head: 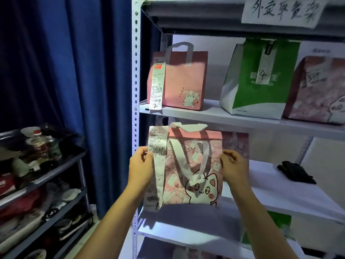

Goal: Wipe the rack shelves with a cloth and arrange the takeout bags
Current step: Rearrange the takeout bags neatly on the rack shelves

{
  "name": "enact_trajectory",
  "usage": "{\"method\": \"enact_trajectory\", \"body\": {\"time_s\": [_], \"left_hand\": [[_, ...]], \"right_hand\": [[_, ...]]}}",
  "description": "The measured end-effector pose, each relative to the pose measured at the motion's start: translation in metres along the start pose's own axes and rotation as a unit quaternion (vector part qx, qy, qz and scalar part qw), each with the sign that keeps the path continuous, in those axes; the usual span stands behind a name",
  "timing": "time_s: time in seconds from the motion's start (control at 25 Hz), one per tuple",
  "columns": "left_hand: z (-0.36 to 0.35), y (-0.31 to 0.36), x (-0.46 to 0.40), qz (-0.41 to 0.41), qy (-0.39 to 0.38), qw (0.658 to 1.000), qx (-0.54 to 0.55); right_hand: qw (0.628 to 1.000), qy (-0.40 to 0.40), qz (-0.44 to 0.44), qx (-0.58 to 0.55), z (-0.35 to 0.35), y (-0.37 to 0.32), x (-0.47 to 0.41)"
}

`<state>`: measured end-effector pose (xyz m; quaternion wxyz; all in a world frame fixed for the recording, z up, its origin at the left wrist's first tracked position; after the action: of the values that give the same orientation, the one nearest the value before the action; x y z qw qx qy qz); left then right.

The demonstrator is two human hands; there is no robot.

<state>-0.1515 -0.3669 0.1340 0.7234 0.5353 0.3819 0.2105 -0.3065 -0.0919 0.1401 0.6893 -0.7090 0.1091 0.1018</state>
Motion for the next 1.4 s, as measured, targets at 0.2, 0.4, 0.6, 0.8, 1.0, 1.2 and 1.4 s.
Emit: {"method": "enact_trajectory", "body": {"time_s": [0.2, 0.4, 0.6, 0.8, 1.0, 1.2, 1.4], "left_hand": [[-0.017, 0.009, -0.01, 0.004, -0.015, 0.999, 0.032], [-0.05, 0.027, -0.016, -0.009, -0.036, 0.998, 0.05], [-0.086, 0.051, -0.022, -0.007, -0.032, 0.998, 0.058], [-0.102, 0.071, -0.031, -0.014, -0.01, 0.998, 0.06], [-0.107, 0.073, -0.037, -0.009, 0.028, 0.997, 0.065], [-0.11, 0.069, -0.042, -0.008, 0.03, 0.998, 0.056], [-0.112, 0.068, -0.04, -0.009, 0.034, 0.997, 0.064]], "right_hand": [[0.999, 0.024, 0.019, 0.025, 0.013, -0.014, -0.01], [0.997, 0.048, 0.042, 0.031, 0.043, -0.032, -0.03], [0.995, 0.073, 0.062, 0.017, 0.086, -0.056, -0.074], [0.987, 0.127, 0.101, 0.004, 0.123, -0.092, -0.141], [0.986, 0.122, 0.113, 0.031, 0.137, -0.114, -0.205], [0.99, 0.1, 0.082, 0.054, 0.133, -0.11, -0.248], [0.984, 0.145, 0.099, 0.001, 0.137, -0.107, -0.262]]}}
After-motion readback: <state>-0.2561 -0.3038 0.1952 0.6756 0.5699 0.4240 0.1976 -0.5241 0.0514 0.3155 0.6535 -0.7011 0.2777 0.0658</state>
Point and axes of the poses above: each hand's wrist, its own x-axis away from the middle knuckle, its own z-axis out of the back of the hand, y = z × x, the point moved 7 cm from there along -x, towards the middle knuckle, and after that the axes turned 7 degrees about -x, right-handed, at the moved point
